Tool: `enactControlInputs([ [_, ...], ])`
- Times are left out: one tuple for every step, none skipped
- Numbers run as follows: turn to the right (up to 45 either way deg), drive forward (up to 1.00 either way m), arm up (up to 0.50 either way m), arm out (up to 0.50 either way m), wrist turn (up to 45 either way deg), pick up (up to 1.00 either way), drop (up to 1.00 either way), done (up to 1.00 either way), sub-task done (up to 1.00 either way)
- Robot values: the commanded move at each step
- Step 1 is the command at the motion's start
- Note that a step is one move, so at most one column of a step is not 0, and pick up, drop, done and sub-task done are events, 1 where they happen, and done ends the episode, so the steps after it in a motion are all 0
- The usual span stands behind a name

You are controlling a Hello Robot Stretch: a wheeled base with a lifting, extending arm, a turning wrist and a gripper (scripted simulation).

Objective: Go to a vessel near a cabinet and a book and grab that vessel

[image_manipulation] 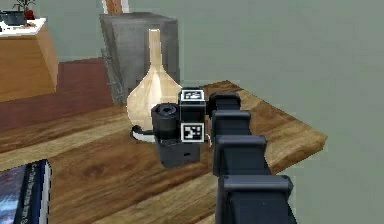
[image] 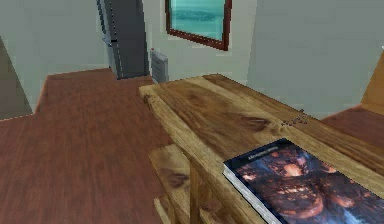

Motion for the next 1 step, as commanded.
enactControlInputs([
  [0.0, 0.00, 0.00, 0.00, 0.0, 1.00, 0.00, 0.00, 0.00],
])
